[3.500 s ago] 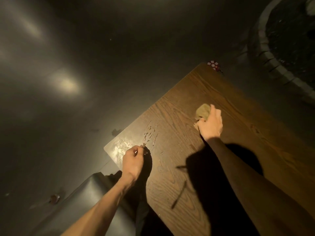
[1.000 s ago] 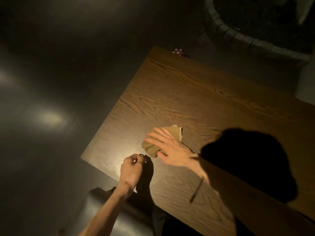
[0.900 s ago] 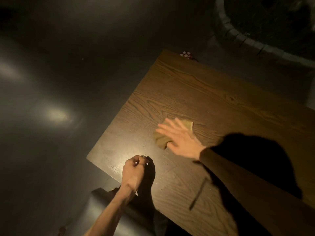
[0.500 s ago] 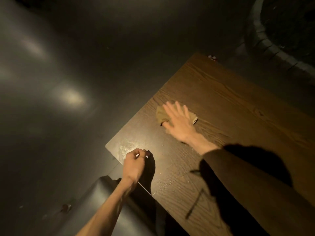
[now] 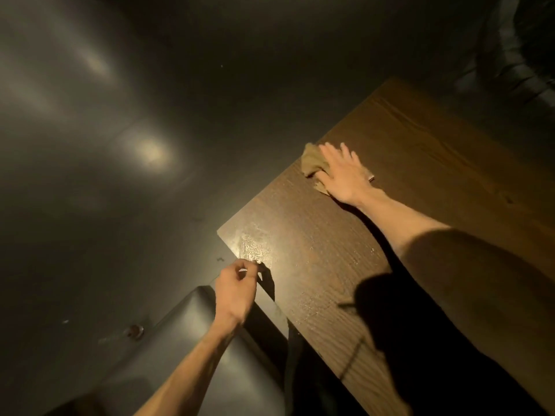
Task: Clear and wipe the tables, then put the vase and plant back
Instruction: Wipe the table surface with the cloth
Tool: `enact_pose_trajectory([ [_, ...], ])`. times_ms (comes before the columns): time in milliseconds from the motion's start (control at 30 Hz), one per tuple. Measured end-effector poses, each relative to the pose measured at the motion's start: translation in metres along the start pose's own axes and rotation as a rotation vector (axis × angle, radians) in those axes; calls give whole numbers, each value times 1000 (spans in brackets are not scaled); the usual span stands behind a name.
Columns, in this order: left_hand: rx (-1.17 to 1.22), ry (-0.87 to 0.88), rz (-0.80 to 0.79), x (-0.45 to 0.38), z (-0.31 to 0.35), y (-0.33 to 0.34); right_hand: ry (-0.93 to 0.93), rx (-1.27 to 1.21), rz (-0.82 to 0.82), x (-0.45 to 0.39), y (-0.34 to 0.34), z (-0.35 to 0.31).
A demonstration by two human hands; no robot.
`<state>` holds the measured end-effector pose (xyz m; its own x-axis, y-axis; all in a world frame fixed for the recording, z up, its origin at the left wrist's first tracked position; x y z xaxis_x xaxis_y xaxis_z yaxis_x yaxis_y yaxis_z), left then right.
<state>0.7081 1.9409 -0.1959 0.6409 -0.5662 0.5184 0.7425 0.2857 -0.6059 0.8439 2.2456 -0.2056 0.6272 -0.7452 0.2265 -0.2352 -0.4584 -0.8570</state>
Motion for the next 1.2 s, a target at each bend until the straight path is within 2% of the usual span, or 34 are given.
enact_pose_trajectory([
  [67,16,-8,72,-1,-10,-13,64,-22,1,4,15,-14],
  [300,4,-34,84,18,-24,-30,-471,188,-247,145,124,-138],
  [367,-19,-16,57,23,-20,-29,-552,209,-282,179,135,-142],
  [433,-57,18,38,26,-7,-28,-534,185,-261,187,121,-125],
  [500,-81,67,24,28,11,-24,-450,125,-210,185,97,-95],
  [600,-124,160,-54,36,40,0,-212,51,-69,180,55,-26],
  [767,-182,243,-266,44,63,66,513,-92,279,211,-8,119],
  [833,-216,252,-313,51,65,87,604,-129,316,233,-6,130],
  [867,-236,260,-336,55,66,97,579,-132,298,240,2,122],
  [967,-263,287,-375,68,69,114,335,-112,225,250,37,56],
  [1033,-280,331,-348,74,75,112,162,-56,161,260,67,2],
  [1133,-253,396,-258,76,91,94,20,31,8,274,110,-50],
  [1200,-249,418,-243,74,103,81,-47,-48,6,282,107,-66],
])
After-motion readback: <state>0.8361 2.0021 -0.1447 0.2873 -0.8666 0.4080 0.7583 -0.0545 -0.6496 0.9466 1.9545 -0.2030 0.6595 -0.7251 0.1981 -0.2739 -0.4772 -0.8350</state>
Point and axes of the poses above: each hand's wrist, its own x-axis away from the middle knuckle, its own y-axis out of the palm, z = x × y, the point moved 10 cm from there along -x, towards the middle knuckle, and after that the axes turned 8 degrees about -x, right-handed, at the moved point
